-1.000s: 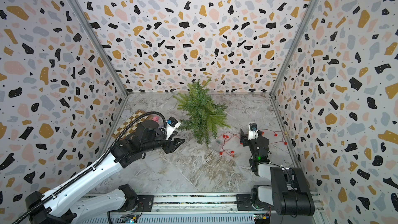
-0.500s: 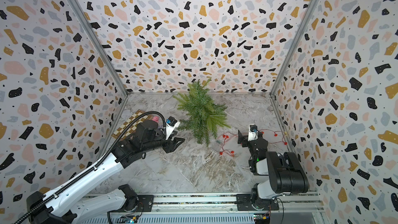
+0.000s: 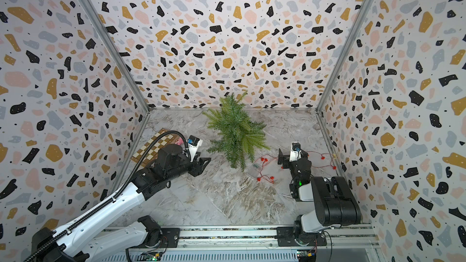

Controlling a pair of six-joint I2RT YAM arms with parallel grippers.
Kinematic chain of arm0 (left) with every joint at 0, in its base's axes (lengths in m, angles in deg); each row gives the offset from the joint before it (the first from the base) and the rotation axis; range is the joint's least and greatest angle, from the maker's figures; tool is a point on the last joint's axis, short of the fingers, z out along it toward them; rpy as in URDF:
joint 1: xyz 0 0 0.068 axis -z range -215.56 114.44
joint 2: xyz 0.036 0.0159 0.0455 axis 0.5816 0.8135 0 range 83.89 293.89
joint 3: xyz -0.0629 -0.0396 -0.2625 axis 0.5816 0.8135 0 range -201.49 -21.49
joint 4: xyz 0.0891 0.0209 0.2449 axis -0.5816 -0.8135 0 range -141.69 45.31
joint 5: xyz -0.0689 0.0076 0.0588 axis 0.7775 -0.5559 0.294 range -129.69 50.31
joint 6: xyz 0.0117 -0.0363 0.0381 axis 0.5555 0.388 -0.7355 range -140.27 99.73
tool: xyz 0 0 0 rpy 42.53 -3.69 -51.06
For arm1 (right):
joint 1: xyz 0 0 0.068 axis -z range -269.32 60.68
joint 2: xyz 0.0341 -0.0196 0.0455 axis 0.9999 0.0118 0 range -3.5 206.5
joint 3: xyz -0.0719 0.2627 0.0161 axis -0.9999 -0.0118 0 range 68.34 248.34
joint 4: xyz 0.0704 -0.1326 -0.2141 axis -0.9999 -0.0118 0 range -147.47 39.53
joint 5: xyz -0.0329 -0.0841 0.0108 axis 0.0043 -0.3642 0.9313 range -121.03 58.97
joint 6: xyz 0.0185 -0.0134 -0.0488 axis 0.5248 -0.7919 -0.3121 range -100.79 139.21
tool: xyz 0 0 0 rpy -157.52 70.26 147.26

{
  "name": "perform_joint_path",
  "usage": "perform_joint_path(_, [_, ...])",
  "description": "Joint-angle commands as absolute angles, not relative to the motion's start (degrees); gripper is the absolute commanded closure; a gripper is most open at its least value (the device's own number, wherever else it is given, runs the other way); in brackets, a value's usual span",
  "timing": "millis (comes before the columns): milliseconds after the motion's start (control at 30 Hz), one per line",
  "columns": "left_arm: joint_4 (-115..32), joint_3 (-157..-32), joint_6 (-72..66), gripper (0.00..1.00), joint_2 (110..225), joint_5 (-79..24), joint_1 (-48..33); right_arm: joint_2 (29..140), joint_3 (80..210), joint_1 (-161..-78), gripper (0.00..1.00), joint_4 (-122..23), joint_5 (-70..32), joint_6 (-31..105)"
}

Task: Remove string lights from the small christmas tree
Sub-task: Reset both arms

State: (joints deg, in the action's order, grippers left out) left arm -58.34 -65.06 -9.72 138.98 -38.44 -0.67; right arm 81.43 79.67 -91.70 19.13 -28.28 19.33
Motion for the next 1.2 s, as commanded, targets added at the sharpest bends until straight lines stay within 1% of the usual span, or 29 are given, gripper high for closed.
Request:
perform_joint_path(0, [-55.49, -62.98, -5.57, 0.38, 136.84, -46.38, -2.37, 81.31, 80.97, -92.23, 0.01, 18.26, -29.87, 18.99])
perform_joint_path(200, [-55.43, -62.11, -6.26, 0.36, 137.42, -51.70, -6.59, 81.32, 81.02, -92.31, 0.01, 18.26, -29.91, 19.03])
perform_joint_path(300, [-51.73, -61.85, -6.16, 0.35, 140.34, -53.14, -12.36, 81.31, 81.03, -92.31, 0.01, 18.20, -29.93, 19.03])
perform_joint_path(333, [-51.03, -61.56, -4.88, 0.34, 141.61, -55.59, -14.53, 81.30, 81.01, -92.32, 0.01, 18.22, -29.93, 18.92])
perform_joint_path(467, [-41.69, -57.01, -6.56, 0.33, 145.97, -60.69, -22.16, 81.30, 81.04, -92.39, 0.01, 18.17, -30.19, 18.95])
perform_joint_path(567, [-34.51, -53.80, -11.34, 0.33, 148.81, -61.45, -26.48, 81.30, 81.02, -92.40, 0.01, 18.17, -30.20, 18.90])
perform_joint_path(667, [-29.45, -51.51, -13.83, 0.34, 151.53, -58.43, -29.89, 81.32, 81.09, -92.49, 0.01, 18.21, -30.40, 18.77])
perform_joint_path(767, [-21.73, -48.95, -15.98, 0.34, 154.13, -55.45, -31.21, 81.38, 81.10, -92.69, 0.01, 18.12, -30.62, 18.77])
perform_joint_path(833, [-18.62, -48.77, -17.01, 0.35, 156.65, -53.06, -31.97, 81.41, 81.16, -92.81, 0.01, 18.17, -30.60, 18.73])
perform_joint_path(900, [-18.48, -49.77, -16.69, 0.37, 160.00, -50.58, -33.12, 81.36, 81.13, -92.79, 0.01, 18.16, -30.65, 18.77])
perform_joint_path(1000, [-11.97, -48.27, -17.54, 0.38, 164.53, -47.50, -33.63, 81.32, 81.17, -92.80, 0.01, 18.17, -30.59, 18.77])
perform_joint_path(1067, [-15.32, -48.63, -17.73, 0.40, 163.03, -46.42, -33.63, 81.33, 81.17, -92.79, 0.01, 18.17, -30.59, 18.69])
perform_joint_path(1167, [-9.98, -45.02, -18.61, 0.42, 161.97, -44.65, -33.63, 81.32, 81.15, -92.84, 0.01, 18.15, -30.59, 18.74])
